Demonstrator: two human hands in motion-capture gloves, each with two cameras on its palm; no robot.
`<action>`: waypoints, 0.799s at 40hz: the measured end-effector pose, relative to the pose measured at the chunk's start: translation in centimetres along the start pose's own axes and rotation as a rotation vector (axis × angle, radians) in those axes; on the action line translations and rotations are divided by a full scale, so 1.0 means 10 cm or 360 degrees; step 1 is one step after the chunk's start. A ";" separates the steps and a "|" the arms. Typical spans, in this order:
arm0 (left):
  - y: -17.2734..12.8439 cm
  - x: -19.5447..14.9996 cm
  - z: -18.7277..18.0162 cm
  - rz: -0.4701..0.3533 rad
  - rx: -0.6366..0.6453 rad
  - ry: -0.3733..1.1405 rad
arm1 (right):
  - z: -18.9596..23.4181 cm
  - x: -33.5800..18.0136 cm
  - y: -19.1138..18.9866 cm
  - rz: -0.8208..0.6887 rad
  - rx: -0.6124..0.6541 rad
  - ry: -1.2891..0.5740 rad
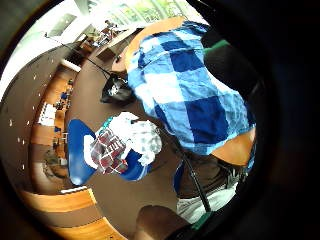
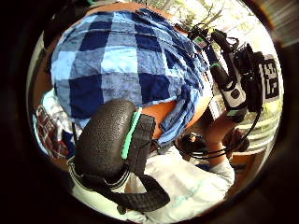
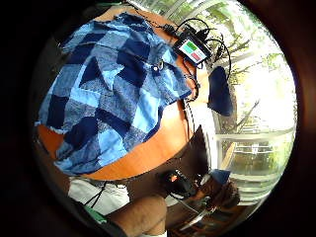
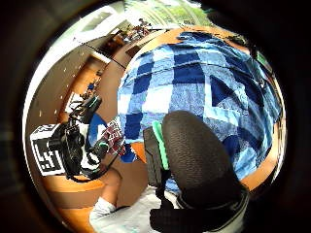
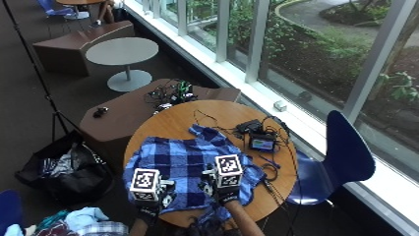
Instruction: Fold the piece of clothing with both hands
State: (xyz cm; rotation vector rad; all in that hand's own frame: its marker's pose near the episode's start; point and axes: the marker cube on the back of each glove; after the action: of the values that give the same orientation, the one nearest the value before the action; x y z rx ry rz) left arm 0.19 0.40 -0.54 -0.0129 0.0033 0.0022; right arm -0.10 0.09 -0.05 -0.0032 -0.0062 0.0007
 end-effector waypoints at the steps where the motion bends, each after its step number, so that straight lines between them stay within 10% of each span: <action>1: 0.00 0.00 -0.01 0.0001 0.0000 0.0000 | 0.00 0.00 0.00 0.0000 -0.0001 -0.0001; 32: 0.21 -0.11 0.29 -0.0076 -0.0081 -0.0043 | 0.49 0.09 0.32 -0.0082 -0.0249 -0.0075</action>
State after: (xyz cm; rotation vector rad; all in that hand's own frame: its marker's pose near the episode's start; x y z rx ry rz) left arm -0.90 2.57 2.32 -0.0639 -0.0243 -0.0456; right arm 0.79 3.34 4.84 -0.1595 -0.0537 -0.0510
